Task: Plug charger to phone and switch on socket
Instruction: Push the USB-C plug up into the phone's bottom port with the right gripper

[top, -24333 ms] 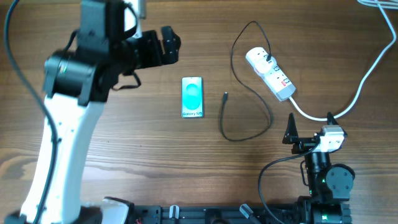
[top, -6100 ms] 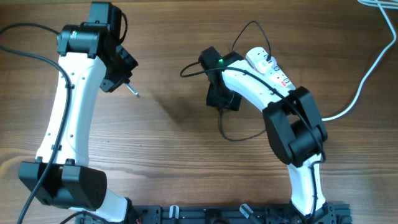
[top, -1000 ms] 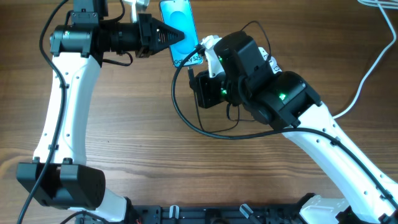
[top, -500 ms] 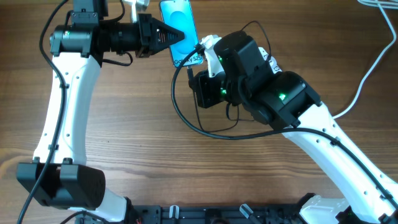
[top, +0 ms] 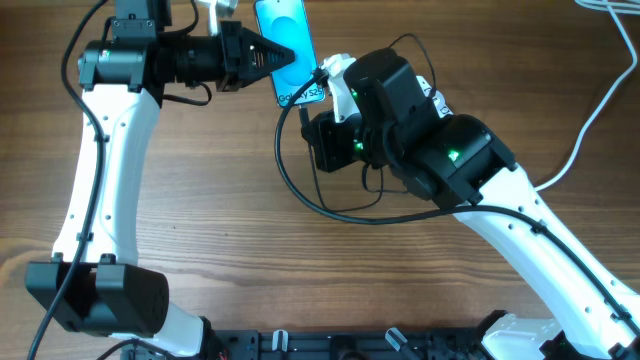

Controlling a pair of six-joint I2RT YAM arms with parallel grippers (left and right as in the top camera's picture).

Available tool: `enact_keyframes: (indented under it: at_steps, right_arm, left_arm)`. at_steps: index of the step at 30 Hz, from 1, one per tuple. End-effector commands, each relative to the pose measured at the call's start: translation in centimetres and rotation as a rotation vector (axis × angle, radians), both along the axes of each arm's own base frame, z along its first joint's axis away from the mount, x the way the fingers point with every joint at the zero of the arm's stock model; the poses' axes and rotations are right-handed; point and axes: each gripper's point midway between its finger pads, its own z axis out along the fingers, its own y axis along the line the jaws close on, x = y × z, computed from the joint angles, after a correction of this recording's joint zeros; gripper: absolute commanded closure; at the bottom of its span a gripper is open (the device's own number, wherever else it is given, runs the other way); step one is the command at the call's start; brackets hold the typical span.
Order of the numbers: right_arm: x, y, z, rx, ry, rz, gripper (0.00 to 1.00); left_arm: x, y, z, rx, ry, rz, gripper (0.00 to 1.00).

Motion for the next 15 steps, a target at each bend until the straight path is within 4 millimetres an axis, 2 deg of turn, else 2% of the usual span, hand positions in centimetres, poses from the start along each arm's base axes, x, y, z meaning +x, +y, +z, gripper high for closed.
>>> enact_keyframes:
  at_steps: [1, 13, 15]
  right_arm:
    - [0.5, 0.1, 1.0, 0.019, -0.042, -0.011, 0.96]
    - [1.5, 0.6, 2.3, 0.001, -0.185, 0.054, 0.95]
    - [1.7, 0.5, 2.3, -0.005, -0.194, 0.044, 0.92]
  left_arm:
    - [-0.5, -0.4, 0.9, -0.024, -0.040, -0.037, 0.96]
    - [-0.8, -0.3, 0.6, -0.022, -0.014, -0.038, 0.96]
    - [-0.8, -0.3, 0.6, -0.022, -0.014, -0.037, 0.96]
